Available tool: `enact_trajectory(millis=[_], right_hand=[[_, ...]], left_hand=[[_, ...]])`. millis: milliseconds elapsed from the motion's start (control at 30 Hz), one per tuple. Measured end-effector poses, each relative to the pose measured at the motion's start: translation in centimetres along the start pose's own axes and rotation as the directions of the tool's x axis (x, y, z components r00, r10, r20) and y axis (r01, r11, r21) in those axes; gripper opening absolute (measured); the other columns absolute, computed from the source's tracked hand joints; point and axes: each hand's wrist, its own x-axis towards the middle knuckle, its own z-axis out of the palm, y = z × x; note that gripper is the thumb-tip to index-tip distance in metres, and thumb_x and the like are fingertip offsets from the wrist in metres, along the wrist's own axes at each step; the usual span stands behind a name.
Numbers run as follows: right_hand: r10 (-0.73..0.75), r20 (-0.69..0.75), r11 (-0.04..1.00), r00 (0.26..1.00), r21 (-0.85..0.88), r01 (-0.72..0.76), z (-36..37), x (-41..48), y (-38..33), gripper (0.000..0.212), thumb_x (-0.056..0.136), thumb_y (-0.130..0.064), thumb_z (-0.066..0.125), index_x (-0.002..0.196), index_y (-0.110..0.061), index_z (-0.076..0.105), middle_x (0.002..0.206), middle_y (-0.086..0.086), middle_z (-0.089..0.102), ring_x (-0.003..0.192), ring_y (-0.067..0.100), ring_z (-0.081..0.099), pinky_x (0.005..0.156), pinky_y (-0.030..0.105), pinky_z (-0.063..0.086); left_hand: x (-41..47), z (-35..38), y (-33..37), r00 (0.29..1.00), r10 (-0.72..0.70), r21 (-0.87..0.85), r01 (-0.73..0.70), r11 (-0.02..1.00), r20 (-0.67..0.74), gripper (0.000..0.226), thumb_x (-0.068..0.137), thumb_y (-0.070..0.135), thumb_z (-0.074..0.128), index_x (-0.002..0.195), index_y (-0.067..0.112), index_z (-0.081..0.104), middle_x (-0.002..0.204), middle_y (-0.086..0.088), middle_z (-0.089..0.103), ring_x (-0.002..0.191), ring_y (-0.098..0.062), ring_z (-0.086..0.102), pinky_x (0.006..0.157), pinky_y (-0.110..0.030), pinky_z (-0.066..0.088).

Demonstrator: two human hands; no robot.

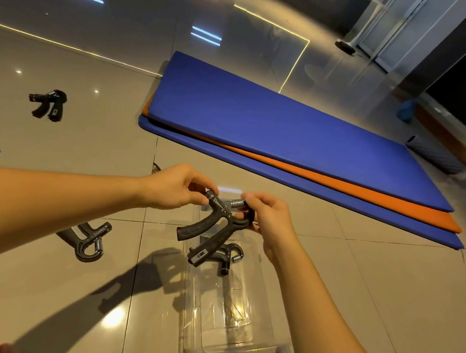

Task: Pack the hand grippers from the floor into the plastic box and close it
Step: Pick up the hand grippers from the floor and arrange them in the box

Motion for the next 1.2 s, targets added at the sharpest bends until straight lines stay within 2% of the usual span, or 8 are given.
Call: enact_trajectory(millis=[133,267,433,600,700,800,933,1200], right_hand=[[0.021,-0.056,0.997,0.998,0.070,-0.017,0.0,-0.8,1.8,0.015,0.098,-0.012,0.062,0.099,-0.002,0.073,0.081,0.014,0.073,0.063,0.018,0.071,0.058,0.028,0.059],[0.168,-0.223,0.952,0.960,0.290,-0.099,0.1,-1.2,3.7,0.009,0.097,-0.009,0.064,0.097,-0.003,0.071,0.072,0.011,0.072,0.058,0.016,0.070,0.053,0.031,0.059],[0.327,-0.213,0.837,0.920,0.518,-0.178,-0.7,-1.6,4.9,0.011,0.097,-0.004,0.061,0.106,-0.003,0.069,0.081,0.012,0.076,0.071,0.020,0.074,0.064,0.036,0.063],[-0.083,-0.182,0.993,0.980,-0.094,0.067,-2.1,-2.0,5.1,0.021,0.093,-0.008,0.068,0.111,-0.019,0.071,0.109,0.004,0.073,0.101,0.015,0.070,0.084,0.024,0.058],[-0.221,0.154,0.865,0.963,-0.426,0.266,-2.7,-2.3,5.0,0.060,0.083,-0.024,0.080,0.139,-0.027,0.057,0.126,-0.012,0.061,0.115,0.000,0.056,0.084,0.006,0.045],[-0.208,0.333,0.672,0.920,-0.634,0.382,-2.5,-2.3,5.5,0.093,0.074,-0.034,0.087,0.153,-0.029,0.038,0.140,-0.011,0.049,0.125,0.004,0.046,0.101,0.015,0.038],[-0.229,0.352,0.508,0.908,-0.752,0.420,-2.7,-2.2,6.5,0.097,0.076,-0.036,0.085,0.156,-0.032,0.029,0.138,-0.007,0.051,0.126,0.013,0.045,0.103,0.031,0.040],[-0.272,0.330,0.476,0.904,-0.770,0.424,-4.4,-1.7,8.5,0.073,0.080,-0.041,0.082,0.145,-0.028,0.051,0.111,-0.015,0.050,0.102,0.007,0.047,0.084,0.026,0.040]], left_hand=[[-0.2,1.6,-0.6,1.000,-0.004,0.024,0.004,1.000,-0.024,0.037,0.094,0.023,0.069,0.130,0.032,0.064,0.108,0.013,0.070,0.098,-0.004,0.066,0.085,-0.021,0.051],[-1.8,4.1,-1.4,1.000,-0.016,-0.024,0.016,1.000,-0.010,0.082,0.073,0.062,0.078,0.144,0.046,0.040,0.112,0.019,0.059,0.098,-0.004,0.062,0.082,-0.017,0.051],[-3.0,5.7,-2.7,0.979,0.182,0.452,-0.121,0.884,-0.094,0.086,0.069,0.062,0.079,0.142,0.032,0.046,0.128,0.016,0.056,0.112,-0.005,0.049,0.096,-0.027,0.044],[-2.4,4.9,-2.6,0.986,0.164,0.349,-0.145,0.926,-0.026,0.071,0.072,0.047,0.085,0.133,0.028,0.055,0.123,0.011,0.059,0.113,-0.007,0.051,0.099,-0.030,0.047],[-2.0,5.0,-2.7,0.990,0.144,0.327,-0.139,0.935,0.008,0.067,0.071,0.046,0.086,0.129,0.029,0.056,0.120,0.013,0.059,0.112,-0.005,0.051,0.099,-0.031,0.048],[-1.6,5.2,-2.9,0.988,0.151,0.307,-0.151,0.940,0.024,0.066,0.069,0.047,0.086,0.126,0.030,0.057,0.117,0.014,0.059,0.109,-0.003,0.052,0.096,-0.028,0.049],[-1.5,5.8,-3.1,0.982,0.185,0.317,-0.189,0.929,0.045,0.065,0.068,0.051,0.085,0.124,0.032,0.058,0.113,0.017,0.058,0.106,-0.002,0.051,0.091,-0.019,0.041],[-1.6,7.2,-3.8,0.987,0.161,0.417,-0.141,0.898,-0.014,0.087,0.071,0.062,0.080,0.143,0.030,0.045,0.134,0.010,0.052,0.122,-0.009,0.045,0.105,-0.031,0.038]])
